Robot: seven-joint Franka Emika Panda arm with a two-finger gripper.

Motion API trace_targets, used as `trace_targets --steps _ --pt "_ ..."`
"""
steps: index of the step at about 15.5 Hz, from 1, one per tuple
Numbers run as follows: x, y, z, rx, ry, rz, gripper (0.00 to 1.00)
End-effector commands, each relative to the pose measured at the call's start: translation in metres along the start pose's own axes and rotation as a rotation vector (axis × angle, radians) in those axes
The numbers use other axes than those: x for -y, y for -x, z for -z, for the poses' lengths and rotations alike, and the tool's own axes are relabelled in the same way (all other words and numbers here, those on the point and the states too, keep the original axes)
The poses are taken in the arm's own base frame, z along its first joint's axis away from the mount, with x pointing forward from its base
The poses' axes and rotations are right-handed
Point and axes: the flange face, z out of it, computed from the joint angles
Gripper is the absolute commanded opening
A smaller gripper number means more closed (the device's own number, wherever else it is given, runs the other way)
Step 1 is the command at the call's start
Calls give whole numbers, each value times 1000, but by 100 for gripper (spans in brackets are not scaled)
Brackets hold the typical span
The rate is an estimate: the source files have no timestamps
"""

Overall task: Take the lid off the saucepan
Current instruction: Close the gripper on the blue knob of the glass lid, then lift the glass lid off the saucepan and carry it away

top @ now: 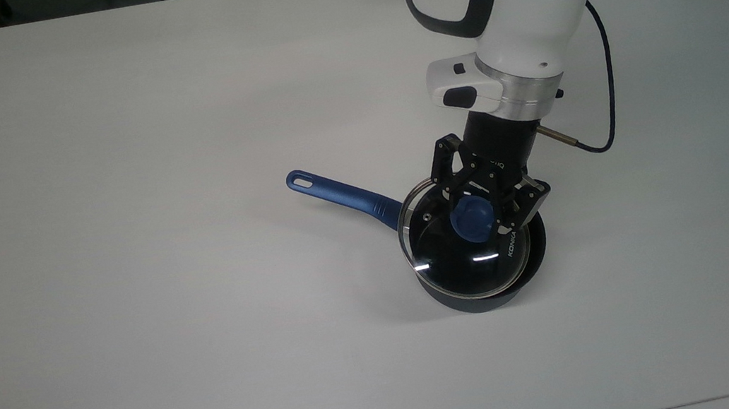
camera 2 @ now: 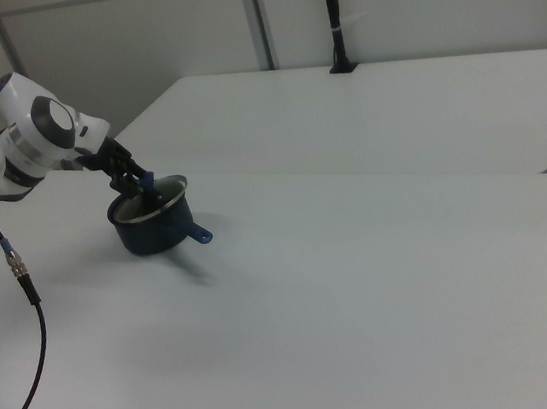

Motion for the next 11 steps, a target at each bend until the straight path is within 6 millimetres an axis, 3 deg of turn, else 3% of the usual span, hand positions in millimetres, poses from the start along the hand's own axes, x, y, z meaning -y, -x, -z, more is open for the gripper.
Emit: trace_targets --steps 1,4,7,11 --pt "-3 -38 42 -30 -33 6 52" --pt "-17 -69 70 9 -24 18 52" --pt "-51 -124 112 150 17 119 52" --pt "-131 -179 151 374 62 381 52"
